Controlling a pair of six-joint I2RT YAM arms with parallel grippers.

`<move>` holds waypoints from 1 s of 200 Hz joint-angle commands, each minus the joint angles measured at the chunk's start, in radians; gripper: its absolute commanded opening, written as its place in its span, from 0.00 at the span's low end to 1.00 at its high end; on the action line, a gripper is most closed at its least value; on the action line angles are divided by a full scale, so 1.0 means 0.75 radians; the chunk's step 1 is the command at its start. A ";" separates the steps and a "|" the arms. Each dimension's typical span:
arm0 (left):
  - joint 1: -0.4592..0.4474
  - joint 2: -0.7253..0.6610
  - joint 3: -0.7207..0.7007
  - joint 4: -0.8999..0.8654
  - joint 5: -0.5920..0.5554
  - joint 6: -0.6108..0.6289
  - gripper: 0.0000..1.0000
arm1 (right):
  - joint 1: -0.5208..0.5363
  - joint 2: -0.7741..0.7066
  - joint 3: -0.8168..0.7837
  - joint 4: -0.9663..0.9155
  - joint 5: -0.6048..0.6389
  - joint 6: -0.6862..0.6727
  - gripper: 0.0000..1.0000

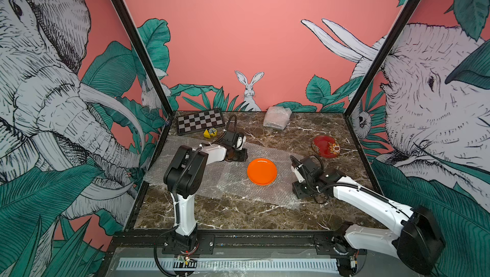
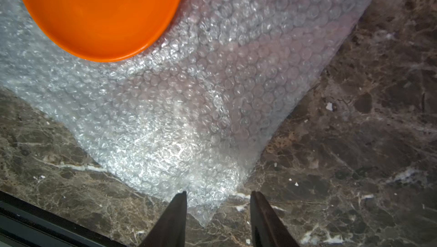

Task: Unpack dinner plates from bubble wrap
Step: Unwrap the bubble wrap at the center of the board.

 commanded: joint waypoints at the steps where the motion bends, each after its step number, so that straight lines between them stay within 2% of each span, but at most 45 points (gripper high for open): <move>1: 0.004 0.006 -0.033 -0.053 0.007 -0.009 0.17 | 0.006 0.051 0.023 0.117 -0.104 0.009 0.46; 27: 0.003 0.002 -0.031 -0.047 0.030 -0.016 0.17 | 0.007 0.152 0.023 0.211 -0.164 0.030 0.44; 93: 0.003 -0.028 -0.024 -0.017 0.110 -0.025 0.17 | 0.006 0.324 -0.006 0.255 -0.099 0.049 0.42; 152: 0.004 -0.093 -0.016 -0.040 0.109 -0.008 0.17 | 0.006 0.371 0.017 0.151 0.030 0.043 0.41; 200: 0.004 -0.179 -0.031 -0.050 0.122 0.008 0.19 | 0.007 0.333 0.029 0.138 0.061 0.045 0.41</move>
